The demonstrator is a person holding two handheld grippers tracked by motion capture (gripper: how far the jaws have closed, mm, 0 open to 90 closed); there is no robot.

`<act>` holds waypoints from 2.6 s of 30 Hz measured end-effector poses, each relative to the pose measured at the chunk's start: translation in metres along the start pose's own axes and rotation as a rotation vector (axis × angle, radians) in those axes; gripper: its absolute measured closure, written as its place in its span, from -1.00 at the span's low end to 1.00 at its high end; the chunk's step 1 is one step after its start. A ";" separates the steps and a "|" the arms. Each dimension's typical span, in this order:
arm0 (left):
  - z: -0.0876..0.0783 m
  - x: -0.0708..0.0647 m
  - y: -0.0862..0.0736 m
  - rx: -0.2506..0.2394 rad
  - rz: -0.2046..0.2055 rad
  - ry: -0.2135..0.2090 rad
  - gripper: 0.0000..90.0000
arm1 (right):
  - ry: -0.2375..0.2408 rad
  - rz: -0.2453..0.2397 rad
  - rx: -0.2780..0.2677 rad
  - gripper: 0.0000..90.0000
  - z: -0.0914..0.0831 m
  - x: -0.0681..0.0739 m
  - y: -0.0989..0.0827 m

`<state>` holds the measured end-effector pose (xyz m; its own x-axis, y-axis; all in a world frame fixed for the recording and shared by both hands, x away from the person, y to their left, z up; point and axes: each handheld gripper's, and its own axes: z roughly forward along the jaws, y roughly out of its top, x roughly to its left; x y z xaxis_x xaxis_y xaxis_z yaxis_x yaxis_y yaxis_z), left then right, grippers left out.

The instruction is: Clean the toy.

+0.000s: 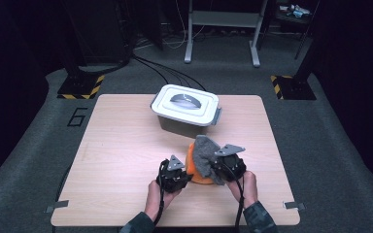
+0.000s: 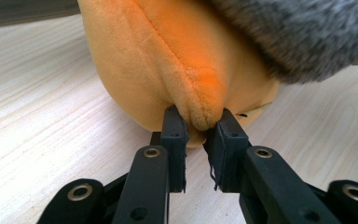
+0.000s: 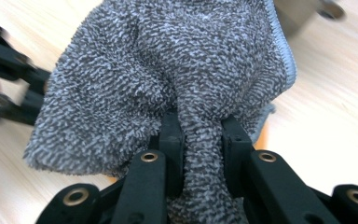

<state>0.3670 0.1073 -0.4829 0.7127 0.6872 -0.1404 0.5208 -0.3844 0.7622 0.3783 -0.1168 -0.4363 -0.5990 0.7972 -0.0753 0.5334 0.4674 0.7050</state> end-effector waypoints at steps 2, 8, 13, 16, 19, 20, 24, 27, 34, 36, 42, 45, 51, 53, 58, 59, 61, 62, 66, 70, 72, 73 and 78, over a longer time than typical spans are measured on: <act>0.000 0.000 0.000 0.002 0.001 0.000 0.72 | -0.013 0.030 0.013 0.66 -0.001 -0.008 -0.009; 0.000 -0.002 0.001 -0.001 0.005 0.004 0.72 | -0.032 0.087 0.024 0.65 -0.001 -0.026 -0.024; -0.001 -0.001 0.000 0.002 -0.009 -0.007 0.72 | 0.029 0.028 -0.075 0.65 -0.017 -0.001 0.004; 0.000 -0.004 -0.001 0.011 0.003 0.015 0.72 | 0.048 -0.018 -0.051 0.65 -0.009 0.014 0.013; 0.001 0.001 -0.005 0.011 -0.018 0.003 0.73 | 0.056 0.015 -0.023 0.66 0.011 0.005 0.001; 0.000 0.000 -0.005 0.011 -0.018 0.001 0.73 | 0.068 0.035 -0.024 0.66 0.010 -0.001 -0.002; 0.002 -0.001 -0.003 -0.003 -0.006 0.011 0.73 | 0.004 0.068 -0.004 0.66 0.006 -0.014 -0.013; 0.002 0.000 -0.003 0.002 -0.005 -0.004 0.69 | -0.010 0.131 0.010 0.66 0.012 -0.030 -0.032; -0.001 0.004 0.006 0.053 0.040 0.023 0.12 | -0.023 0.124 0.013 0.65 0.011 -0.028 -0.027; 0.002 0.003 0.007 0.043 0.049 -0.002 0.35 | -0.017 0.128 0.010 0.65 0.011 -0.028 -0.026; 0.005 -0.003 0.006 0.028 0.023 -0.002 0.70 | 0.029 0.049 -0.084 0.65 -0.013 0.000 0.005; 0.004 -0.004 0.006 0.036 0.039 0.009 0.73 | 0.048 -0.021 -0.050 0.65 -0.001 0.025 0.018; 0.003 0.001 0.002 0.020 0.015 -0.015 0.77 | 0.015 -0.041 -0.018 0.66 0.007 0.019 0.011; 0.004 0.000 0.002 0.015 0.014 -0.019 0.77 | -0.009 -0.015 0.001 0.66 0.004 0.007 0.002; 0.004 0.000 0.001 0.012 0.006 -0.029 0.76 | -0.055 0.104 0.031 0.66 0.010 -0.031 -0.027; 0.004 0.000 0.002 0.010 0.010 -0.029 0.76 | -0.055 0.104 0.031 0.66 0.010 -0.031 -0.027; 0.004 0.000 0.002 0.003 0.039 -0.056 0.44 | -0.041 0.130 0.030 0.66 0.013 -0.032 -0.030; 0.003 -0.001 0.002 0.011 0.072 -0.053 0.44 | -0.041 0.130 0.030 0.66 0.013 -0.032 -0.030; -0.001 -0.004 0.003 0.020 0.200 0.026 -0.14 | -0.043 0.131 0.034 0.66 0.010 -0.032 -0.028; 0.006 -0.006 0.009 0.030 0.257 0.084 -0.22 | -0.047 0.123 0.020 0.66 0.010 -0.031 -0.027; 0.013 -0.009 0.011 0.035 0.285 0.091 -0.05 | -0.050 0.109 0.017 0.66 0.009 -0.029 -0.025; 0.015 -0.010 0.011 0.030 0.295 0.091 0.07 | -0.055 0.112 0.019 0.66 0.009 -0.028 -0.025; 0.016 -0.005 0.010 -0.007 0.242 0.065 0.49 | -0.055 0.111 0.010 0.66 0.007 -0.028 -0.023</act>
<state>0.3757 0.0902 -0.4850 0.7844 0.6141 0.0873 0.3355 -0.5384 0.7730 0.3873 -0.1477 -0.4557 -0.5025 0.8639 -0.0354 0.6006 0.3782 0.7044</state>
